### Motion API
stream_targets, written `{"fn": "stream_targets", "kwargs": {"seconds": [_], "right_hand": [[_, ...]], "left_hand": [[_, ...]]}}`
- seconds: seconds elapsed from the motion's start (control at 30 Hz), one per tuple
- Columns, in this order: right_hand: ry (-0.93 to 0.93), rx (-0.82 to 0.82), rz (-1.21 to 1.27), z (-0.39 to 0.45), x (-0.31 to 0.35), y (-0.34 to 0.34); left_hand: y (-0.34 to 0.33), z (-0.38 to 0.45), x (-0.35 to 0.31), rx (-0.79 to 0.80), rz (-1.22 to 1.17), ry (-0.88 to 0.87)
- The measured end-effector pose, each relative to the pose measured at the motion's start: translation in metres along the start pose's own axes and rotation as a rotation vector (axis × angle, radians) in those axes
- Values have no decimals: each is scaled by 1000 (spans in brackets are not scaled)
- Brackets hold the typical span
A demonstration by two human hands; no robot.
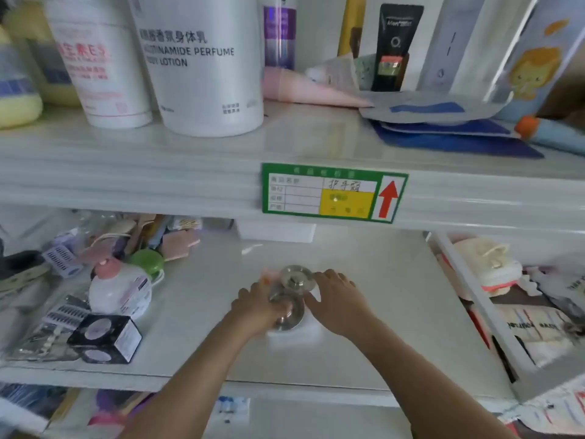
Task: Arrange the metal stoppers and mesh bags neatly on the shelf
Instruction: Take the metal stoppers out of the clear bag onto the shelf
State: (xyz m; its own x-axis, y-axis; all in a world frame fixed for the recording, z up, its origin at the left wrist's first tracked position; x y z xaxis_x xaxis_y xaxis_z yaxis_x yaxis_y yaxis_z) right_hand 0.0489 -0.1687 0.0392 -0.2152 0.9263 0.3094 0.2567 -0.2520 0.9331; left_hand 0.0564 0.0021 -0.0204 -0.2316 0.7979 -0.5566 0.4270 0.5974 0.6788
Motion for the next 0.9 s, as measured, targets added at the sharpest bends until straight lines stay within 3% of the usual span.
{"fn": "stream_targets", "kwargs": {"seconds": [0.13, 0.27, 0.4, 0.47, 0.67, 0.9], "right_hand": [[-99, 78, 76, 43, -21, -7], [-95, 295, 29, 75, -28, -28], [-143, 299, 825, 79, -16, -25], [-159, 246, 1004, 86, -16, -25], [-50, 333, 893, 78, -14, -22], [-56, 104, 1080, 65, -30, -30]], "left_hand": [[-6, 8, -7, 30, -164, 141], [-11, 12, -10, 36, -176, 228], [-10, 23, -9, 94, -271, 166], [-10, 31, 0, 82, -328, 176], [-11, 21, -1, 145, -527, 222], [-12, 8, 2, 91, -726, 58]]}}
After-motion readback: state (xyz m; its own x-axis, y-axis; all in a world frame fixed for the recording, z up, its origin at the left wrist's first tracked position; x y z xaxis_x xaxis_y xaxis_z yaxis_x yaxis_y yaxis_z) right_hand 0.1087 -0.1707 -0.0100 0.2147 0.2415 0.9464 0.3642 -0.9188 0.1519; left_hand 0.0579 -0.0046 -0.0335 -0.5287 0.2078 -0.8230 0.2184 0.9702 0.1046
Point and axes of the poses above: each hand's wrist, its own z-axis towards the middle knuckle, its own y-axis out of the back of the hand, x = y × z, the point moved 6 cm from there along z, towards the middle knuckle, and after that the axes turned 11 degrees about x, right-handed, at the moved point
